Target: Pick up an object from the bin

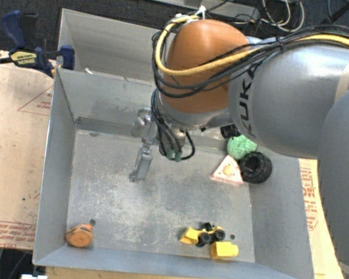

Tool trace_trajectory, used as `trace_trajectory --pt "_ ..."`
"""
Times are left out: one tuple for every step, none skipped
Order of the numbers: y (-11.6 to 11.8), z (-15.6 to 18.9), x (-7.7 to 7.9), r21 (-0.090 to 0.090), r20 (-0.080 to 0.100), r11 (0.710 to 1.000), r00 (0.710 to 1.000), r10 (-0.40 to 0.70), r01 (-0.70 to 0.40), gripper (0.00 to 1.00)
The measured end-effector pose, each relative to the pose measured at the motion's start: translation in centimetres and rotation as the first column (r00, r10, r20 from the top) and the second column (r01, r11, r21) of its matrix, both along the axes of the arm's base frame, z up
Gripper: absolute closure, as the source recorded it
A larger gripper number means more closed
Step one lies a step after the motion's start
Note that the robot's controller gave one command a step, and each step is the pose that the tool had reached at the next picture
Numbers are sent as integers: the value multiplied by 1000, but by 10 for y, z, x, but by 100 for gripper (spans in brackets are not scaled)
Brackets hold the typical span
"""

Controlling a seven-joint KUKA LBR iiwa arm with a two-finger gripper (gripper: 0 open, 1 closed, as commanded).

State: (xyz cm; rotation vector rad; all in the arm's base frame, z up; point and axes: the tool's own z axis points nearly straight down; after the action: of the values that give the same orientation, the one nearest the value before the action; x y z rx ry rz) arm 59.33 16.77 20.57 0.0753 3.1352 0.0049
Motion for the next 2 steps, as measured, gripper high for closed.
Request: trace_trajectory --pt "-10 -7 25 -2 -3 1000 1000 -4 4 0" --pt "-44 -14 14 -1 -4 1000 1000 -21 21 0"
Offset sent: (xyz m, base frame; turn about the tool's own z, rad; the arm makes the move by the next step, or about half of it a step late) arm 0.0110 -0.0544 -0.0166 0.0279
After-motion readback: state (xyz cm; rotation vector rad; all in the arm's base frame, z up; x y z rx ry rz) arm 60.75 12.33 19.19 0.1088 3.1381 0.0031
